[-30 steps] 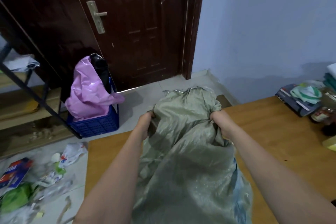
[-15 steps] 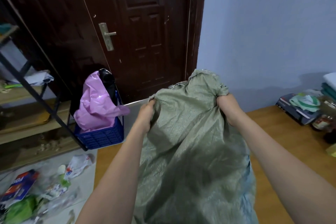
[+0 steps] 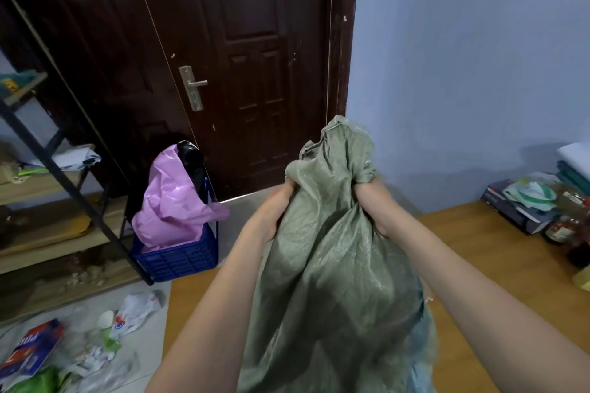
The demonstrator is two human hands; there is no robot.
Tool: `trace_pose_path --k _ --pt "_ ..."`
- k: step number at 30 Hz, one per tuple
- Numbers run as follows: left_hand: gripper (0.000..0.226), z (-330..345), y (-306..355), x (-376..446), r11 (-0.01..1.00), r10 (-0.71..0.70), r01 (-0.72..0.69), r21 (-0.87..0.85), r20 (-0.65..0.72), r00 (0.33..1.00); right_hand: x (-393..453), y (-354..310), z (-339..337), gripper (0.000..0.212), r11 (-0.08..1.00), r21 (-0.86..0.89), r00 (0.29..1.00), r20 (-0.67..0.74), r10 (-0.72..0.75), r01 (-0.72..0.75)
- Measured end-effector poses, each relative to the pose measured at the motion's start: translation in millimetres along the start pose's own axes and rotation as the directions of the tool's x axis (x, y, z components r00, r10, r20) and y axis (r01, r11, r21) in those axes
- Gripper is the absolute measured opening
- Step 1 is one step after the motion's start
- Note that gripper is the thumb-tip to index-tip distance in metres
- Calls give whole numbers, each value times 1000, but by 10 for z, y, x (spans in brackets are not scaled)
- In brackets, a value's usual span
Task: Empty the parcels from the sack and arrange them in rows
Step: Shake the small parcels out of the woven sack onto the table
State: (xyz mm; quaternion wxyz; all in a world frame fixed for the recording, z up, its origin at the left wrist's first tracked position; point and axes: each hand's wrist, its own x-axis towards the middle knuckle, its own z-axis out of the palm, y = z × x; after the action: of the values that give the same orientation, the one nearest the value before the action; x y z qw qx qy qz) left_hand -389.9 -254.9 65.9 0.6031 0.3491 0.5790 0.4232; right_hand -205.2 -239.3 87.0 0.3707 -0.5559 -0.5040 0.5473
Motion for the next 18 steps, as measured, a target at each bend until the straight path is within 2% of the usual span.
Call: trace_pose_path --k 1,3,4,7,10,12,14,15,16,17,18 --pt "46 -5 -59 24 1000 17 -17 12 -20 1000 -22 36 9 36 999 -39 1000 19 -10 11" --pt "42 -32 -138 48 997 78 -77 19 -52 996 -89 82 7 13 987 -144 994 91 -56 69" --pt "43 -49 -155 37 996 84 -84 1 -46 995 -126 95 -2 10 976 -191 987 139 -77 103" --pt "42 -83 -171 -4 992 25 -26 -120 -6 1000 -217 103 -62 26 949 -266 959 266 -98 171" --pt "46 -156 -199 37 978 45 -43 -205 5 999 -219 114 -192 28 907 -388 931 365 -13 165" --pt "50 -191 -186 43 972 80 -80 -219 -8 997 -168 139 -279 32 878 -460 932 360 49 131" --pt "49 -201 -169 60 966 64 -66 -250 -17 998 -151 142 -362 44 853 -504 949 313 33 136" --pt "47 -197 -148 60 963 65 -69 -260 -26 998 -168 133 -397 57 881 -453 965 262 -19 140" --pt "45 -199 -120 37 962 67 -73 -262 -30 997 -165 141 -438 73 933 -331 978 194 -83 145" --pt "44 -188 -97 34 959 79 -87 -270 -38 996 -191 126 -462 80 975 -148 981 122 -151 169" --pt "43 -158 -75 33 960 83 -92 -263 -45 996 -206 130 -486 76 977 21 975 69 -211 210"
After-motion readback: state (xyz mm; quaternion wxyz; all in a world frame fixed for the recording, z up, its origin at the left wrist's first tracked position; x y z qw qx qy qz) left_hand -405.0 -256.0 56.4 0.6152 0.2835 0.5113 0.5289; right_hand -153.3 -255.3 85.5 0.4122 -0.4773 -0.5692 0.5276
